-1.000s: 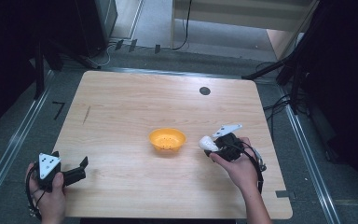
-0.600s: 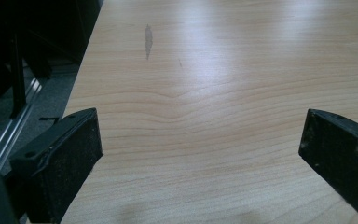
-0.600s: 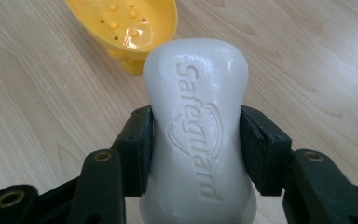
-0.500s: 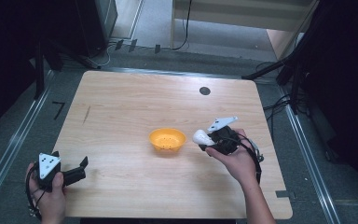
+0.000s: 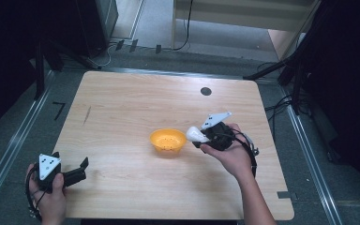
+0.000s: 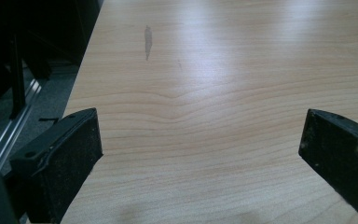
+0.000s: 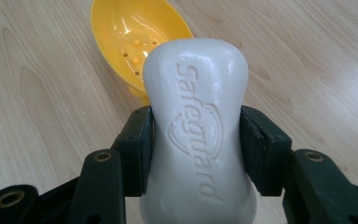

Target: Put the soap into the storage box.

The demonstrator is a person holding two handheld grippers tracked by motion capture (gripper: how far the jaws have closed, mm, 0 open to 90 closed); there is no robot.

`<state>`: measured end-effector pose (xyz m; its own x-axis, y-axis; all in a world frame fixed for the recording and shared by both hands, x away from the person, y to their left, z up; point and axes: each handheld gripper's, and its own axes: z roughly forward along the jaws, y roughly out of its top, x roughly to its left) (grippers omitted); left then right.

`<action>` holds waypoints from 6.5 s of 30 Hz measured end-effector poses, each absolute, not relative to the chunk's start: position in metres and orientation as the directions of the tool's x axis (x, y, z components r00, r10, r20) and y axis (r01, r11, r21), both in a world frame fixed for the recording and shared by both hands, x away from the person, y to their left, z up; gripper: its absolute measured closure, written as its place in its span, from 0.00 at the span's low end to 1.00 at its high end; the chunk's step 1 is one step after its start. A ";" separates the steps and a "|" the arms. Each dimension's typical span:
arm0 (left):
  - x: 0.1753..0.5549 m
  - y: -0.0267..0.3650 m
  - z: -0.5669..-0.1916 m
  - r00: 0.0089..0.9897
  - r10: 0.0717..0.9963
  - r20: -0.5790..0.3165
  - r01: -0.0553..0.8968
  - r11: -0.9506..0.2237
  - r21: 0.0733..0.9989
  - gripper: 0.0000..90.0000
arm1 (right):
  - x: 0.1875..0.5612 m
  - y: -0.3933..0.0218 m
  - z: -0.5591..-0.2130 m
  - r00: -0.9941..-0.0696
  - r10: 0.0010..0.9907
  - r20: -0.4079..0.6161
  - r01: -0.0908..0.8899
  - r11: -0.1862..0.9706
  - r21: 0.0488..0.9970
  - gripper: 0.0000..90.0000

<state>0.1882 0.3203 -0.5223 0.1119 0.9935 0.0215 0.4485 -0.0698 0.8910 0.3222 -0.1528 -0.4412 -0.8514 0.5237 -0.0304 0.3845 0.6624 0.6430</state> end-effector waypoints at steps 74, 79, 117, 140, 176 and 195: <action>0.188 0.321 -0.522 0.108 0.994 0.018 0.448 -0.064 0.891 0.00 | 0.379 -0.061 -0.472 -0.987 0.156 -0.036 0.110 0.826 0.552 0.55; 0.188 0.321 -0.522 0.108 0.994 0.018 0.449 -0.065 0.891 0.00 | 0.379 -0.060 -0.474 -0.988 0.155 -0.028 0.115 0.831 0.545 0.55; 0.189 0.320 -0.522 0.106 0.994 0.019 0.450 -0.065 0.891 0.00 | 0.359 -0.160 -0.465 -0.820 0.564 0.093 0.451 0.539 0.711 0.11; 0.189 0.320 -0.522 0.107 0.994 0.021 0.451 -0.067 0.890 0.00 | 0.314 -0.232 -0.507 -0.681 0.714 0.165 0.531 0.325 0.783 0.00; 0.189 0.320 -0.522 0.098 0.995 0.022 0.454 -0.065 0.889 0.00 | 0.217 -0.331 -0.539 -0.480 0.862 0.161 0.538 0.144 0.831 0.00; 0.189 0.319 -0.522 0.100 0.995 0.029 0.457 -0.071 0.887 0.00 | 0.186 -0.386 -0.548 -0.358 0.913 0.196 0.505 0.012 0.863 0.00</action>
<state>0.1893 0.3192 -0.5223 0.1002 0.9946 0.0286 0.4569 -0.0715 0.8867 0.1862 -0.3863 -0.5483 -0.3578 0.9130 0.1961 0.5047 0.0124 0.8632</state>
